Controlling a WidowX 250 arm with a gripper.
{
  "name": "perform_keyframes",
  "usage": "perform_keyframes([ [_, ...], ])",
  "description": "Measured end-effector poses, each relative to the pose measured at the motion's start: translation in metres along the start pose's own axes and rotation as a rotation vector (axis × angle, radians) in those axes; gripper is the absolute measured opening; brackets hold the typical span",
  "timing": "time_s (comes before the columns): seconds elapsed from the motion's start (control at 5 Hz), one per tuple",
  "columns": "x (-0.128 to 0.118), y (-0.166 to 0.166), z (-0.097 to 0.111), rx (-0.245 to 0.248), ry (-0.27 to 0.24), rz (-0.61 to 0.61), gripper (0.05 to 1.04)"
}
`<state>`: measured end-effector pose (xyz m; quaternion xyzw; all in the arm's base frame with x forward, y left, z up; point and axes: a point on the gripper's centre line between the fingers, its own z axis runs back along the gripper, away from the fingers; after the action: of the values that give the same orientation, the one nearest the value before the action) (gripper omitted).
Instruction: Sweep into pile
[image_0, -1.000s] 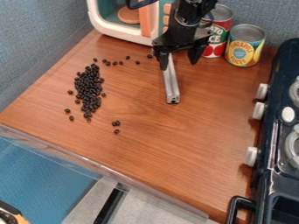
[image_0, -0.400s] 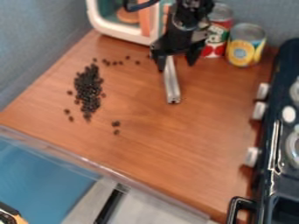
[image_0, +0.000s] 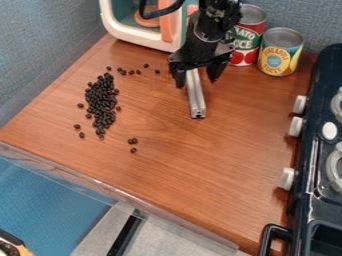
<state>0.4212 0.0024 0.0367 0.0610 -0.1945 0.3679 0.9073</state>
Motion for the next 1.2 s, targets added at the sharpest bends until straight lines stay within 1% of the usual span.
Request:
perform_keyframes([
  [0.4, 0.000, 0.003, -0.001, 0.020, 0.000, 0.024, 0.370],
  [0.6, 0.000, 0.004, -0.001, 0.024, -0.007, 0.041, 0.316],
  [0.8, -0.001, 0.003, 0.000, 0.026, -0.016, 0.044, 0.316],
  [1.0, -0.004, 0.004, -0.002, 0.058, -0.018, 0.044, 0.377],
  [1.2, -0.013, 0.008, -0.015, 0.100, 0.024, 0.067, 0.686],
])
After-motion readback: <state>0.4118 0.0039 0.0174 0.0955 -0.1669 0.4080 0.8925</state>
